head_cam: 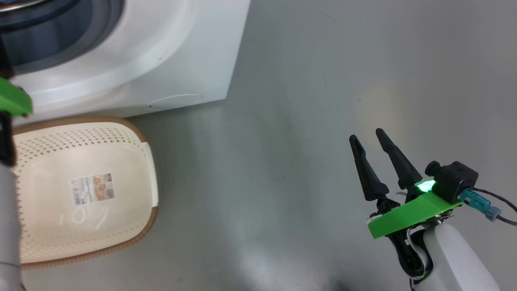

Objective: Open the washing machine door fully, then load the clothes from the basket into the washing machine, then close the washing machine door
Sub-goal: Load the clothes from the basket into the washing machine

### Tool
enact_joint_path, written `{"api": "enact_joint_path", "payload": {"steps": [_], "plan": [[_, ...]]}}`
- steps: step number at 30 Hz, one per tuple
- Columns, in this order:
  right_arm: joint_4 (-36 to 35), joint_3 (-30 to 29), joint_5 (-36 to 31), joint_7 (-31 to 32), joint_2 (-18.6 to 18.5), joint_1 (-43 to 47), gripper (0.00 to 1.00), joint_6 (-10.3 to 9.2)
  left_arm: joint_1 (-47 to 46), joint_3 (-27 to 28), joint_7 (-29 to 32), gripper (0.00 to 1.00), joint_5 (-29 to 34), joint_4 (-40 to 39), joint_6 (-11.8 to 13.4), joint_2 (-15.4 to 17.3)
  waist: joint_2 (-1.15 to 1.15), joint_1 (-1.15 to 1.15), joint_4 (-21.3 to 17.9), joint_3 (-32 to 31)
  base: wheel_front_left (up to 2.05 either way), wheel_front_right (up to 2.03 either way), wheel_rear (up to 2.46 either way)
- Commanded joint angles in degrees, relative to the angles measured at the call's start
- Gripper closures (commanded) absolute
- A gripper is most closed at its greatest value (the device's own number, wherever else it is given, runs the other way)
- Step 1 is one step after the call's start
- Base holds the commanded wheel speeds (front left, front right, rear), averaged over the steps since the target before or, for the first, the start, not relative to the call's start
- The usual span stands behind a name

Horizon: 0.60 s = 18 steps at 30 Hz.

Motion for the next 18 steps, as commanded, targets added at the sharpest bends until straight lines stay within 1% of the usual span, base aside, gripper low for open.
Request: {"api": "enact_joint_path", "payload": {"steps": [1,6,7,12,18], "plan": [[-1.04,1.09,-0.32,-0.27,-0.55,0.80,0.00,0.09,2.37,1.78,-0.29,0.00,0.36,-2.25,0.43,1.76,0.00,0.00,1.05,-0.87,0.00,0.00,0.00],[-1.20,0.23,-0.47,-0.27,-1.34,1.50,0.00,0.09,8.42,2.80,-0.29,0.00,0.97,-6.52,0.72,-1.17,0.00,0.00,2.84,-1.66,0.00,0.00,0.00],[-1.20,0.23,-0.47,-0.27,-1.34,1.50,0.00,0.09,8.42,2.80,-0.29,0.00,0.97,-6.52,0.72,-1.17,0.00,0.00,2.84,-1.66,0.00,0.00,0.00],[-1.44,-0.73,-0.61,-0.27,-2.02,2.36,0.00,0.09,14.78,4.33,-0.29,0.00,1.51,-12.18,0.84,-3.96,0.00,0.00,4.50,-2.30,0.00,0.00,0.00],[-1.66,-1.43,-0.72,-0.27,-2.70,3.35,0.00,0.09,22.42,5.79,-0.29,0.00,2.77,-18.89,0.91,-6.46,0.00,0.00,5.90,-3.04,0.00,0.00,0.00]]}}
